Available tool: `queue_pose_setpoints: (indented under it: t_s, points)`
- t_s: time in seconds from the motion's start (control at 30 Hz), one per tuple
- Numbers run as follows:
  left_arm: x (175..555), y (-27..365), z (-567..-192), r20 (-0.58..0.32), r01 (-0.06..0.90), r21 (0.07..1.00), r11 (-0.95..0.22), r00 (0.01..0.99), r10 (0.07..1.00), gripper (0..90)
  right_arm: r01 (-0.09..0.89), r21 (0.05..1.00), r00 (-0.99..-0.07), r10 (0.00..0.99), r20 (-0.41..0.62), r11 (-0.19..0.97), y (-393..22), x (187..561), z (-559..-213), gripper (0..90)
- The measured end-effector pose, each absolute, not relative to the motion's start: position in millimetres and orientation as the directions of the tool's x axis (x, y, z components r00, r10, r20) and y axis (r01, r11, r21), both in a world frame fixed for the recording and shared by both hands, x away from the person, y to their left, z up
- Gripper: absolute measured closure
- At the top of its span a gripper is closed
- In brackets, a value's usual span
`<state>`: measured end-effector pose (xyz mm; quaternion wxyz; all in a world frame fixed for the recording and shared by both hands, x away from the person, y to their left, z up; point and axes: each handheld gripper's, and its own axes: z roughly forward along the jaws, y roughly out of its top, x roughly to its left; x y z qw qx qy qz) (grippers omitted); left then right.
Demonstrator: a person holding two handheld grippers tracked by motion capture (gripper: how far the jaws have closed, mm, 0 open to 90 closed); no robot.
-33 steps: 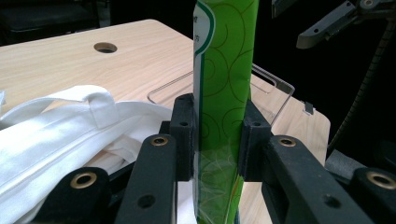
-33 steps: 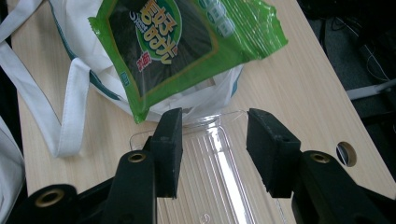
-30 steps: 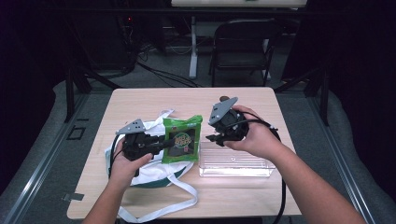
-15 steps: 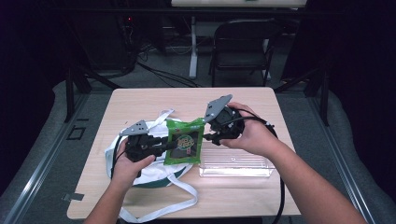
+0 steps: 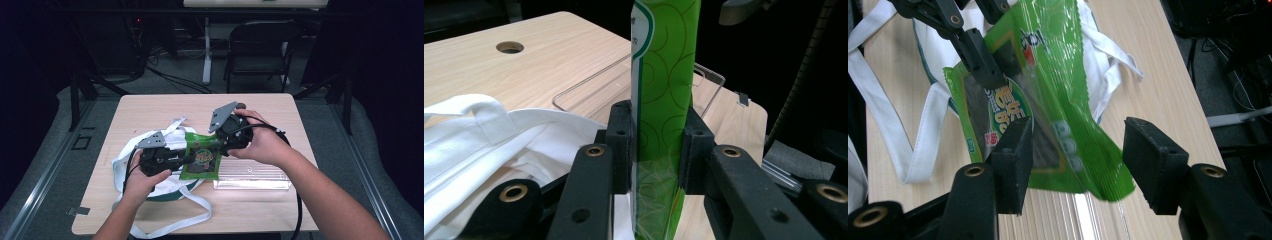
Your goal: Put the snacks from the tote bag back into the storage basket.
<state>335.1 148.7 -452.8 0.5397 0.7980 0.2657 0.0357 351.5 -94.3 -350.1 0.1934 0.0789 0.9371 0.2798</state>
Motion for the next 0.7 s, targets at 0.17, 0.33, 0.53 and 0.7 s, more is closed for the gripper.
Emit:
queue_pose_setpoints:
  t_s: [0.17, 0.33, 0.53, 0.7]
  points:
    - [334, 146, -453, -0.225, 0.381, 0.879, -0.286, 0.861, 0.455, 72.7, 0.027, 0.537, -0.920, 0.231, -0.317, 0.843, -87, 351, -353, 46.0]
    - [333, 144, -454, -0.224, 0.377, 0.881, -0.287, 0.865, 0.449, 72.7, 0.024, 0.526, -0.925, 0.218, -0.311, 0.850, -83, 352, -356, 46.3]
    - [332, 141, -453, -0.217, 0.368, 0.883, -0.292, 0.871, 0.441, 72.7, 0.018, 0.517, -0.929, 0.206, -0.308, 0.856, -80, 353, -358, 47.4]
    - [330, 139, -453, -0.214, 0.363, 0.883, -0.298, 0.876, 0.432, 72.7, 0.012, 0.502, -0.935, 0.187, -0.301, 0.865, -78, 353, -361, 50.5]
